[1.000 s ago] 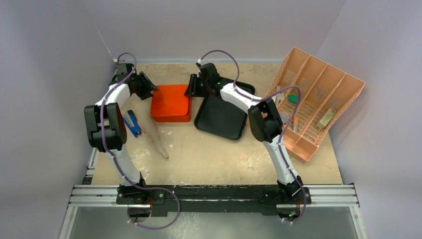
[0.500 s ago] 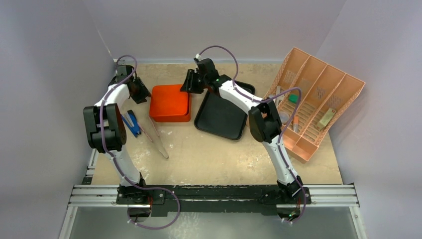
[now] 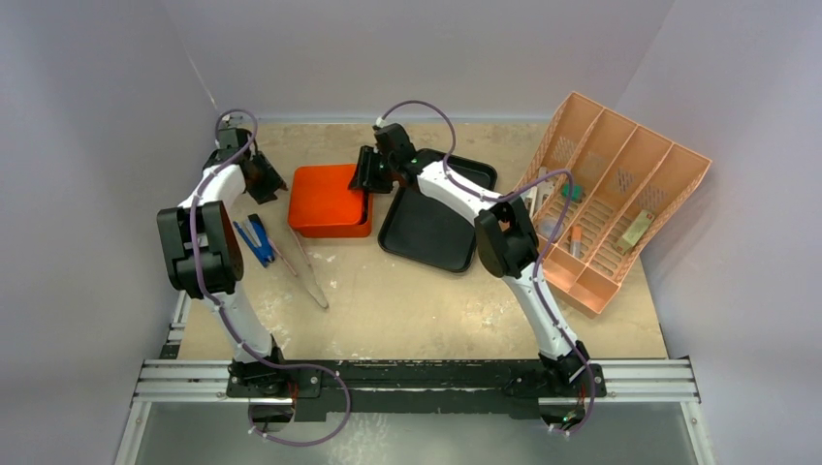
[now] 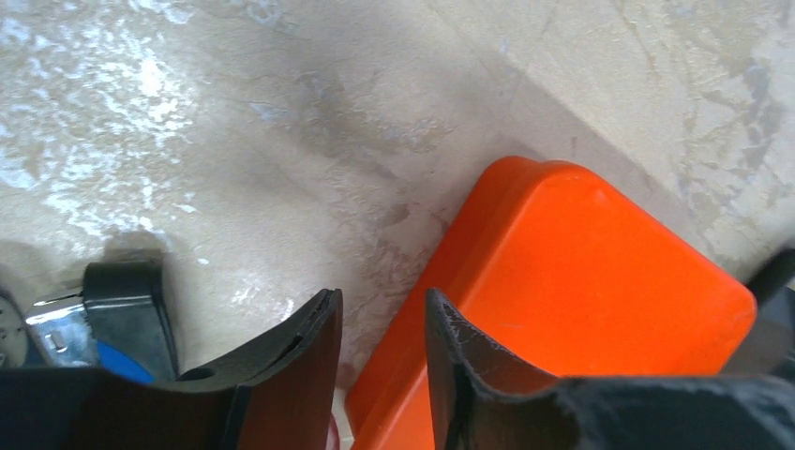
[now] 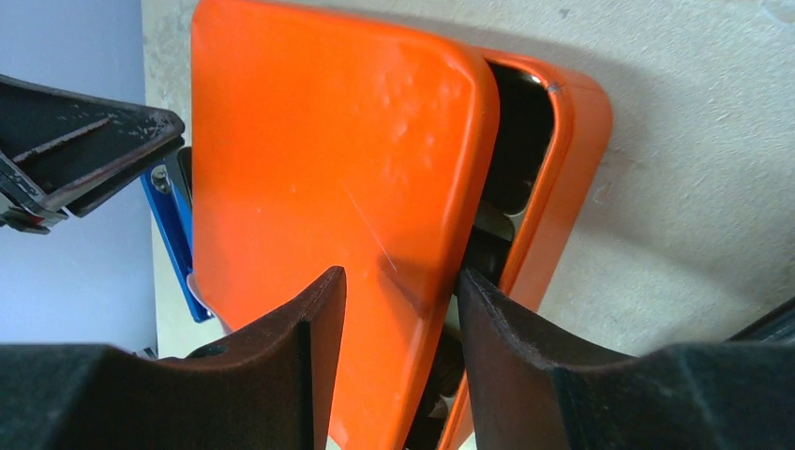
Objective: Pack the chocolate
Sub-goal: Close the box lid on the packing box.
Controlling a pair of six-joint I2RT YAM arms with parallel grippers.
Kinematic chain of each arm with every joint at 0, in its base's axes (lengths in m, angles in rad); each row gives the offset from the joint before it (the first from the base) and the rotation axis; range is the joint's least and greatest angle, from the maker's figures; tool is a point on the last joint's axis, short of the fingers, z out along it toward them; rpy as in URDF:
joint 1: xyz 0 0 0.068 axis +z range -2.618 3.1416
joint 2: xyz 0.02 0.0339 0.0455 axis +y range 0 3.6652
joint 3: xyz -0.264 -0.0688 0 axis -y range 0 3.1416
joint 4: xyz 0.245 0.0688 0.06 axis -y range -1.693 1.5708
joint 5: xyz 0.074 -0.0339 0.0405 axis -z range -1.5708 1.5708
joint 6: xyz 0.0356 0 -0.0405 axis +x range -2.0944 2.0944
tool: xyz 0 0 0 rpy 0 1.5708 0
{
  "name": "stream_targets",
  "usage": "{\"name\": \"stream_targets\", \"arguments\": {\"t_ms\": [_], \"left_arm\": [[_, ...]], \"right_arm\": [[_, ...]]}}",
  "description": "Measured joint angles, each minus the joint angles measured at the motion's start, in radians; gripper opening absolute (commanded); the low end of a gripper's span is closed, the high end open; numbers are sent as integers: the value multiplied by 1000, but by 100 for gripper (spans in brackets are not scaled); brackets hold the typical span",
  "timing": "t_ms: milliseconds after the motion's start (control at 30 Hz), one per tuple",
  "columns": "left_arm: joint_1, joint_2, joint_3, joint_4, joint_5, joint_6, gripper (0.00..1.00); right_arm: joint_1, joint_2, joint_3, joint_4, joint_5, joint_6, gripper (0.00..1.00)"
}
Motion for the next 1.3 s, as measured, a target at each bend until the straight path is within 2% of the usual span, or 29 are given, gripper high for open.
{"name": "stream_targets", "arguments": {"t_ms": [300,567,767,1300], "left_arm": [[12,0,-32,66,94,-11,39],[12,10,-43,92,189,-12,24],[23,13,-43,118,230,-16,16],[22,39,-43,184,309,-43,19]], "right_arm": [[11,10,2,7,-2,8,51],[10,32,-1,61,-48,26,40],[3,24,-56,151,-64,32,38],[-14,-55,-195,262,-51,2,37]]}}
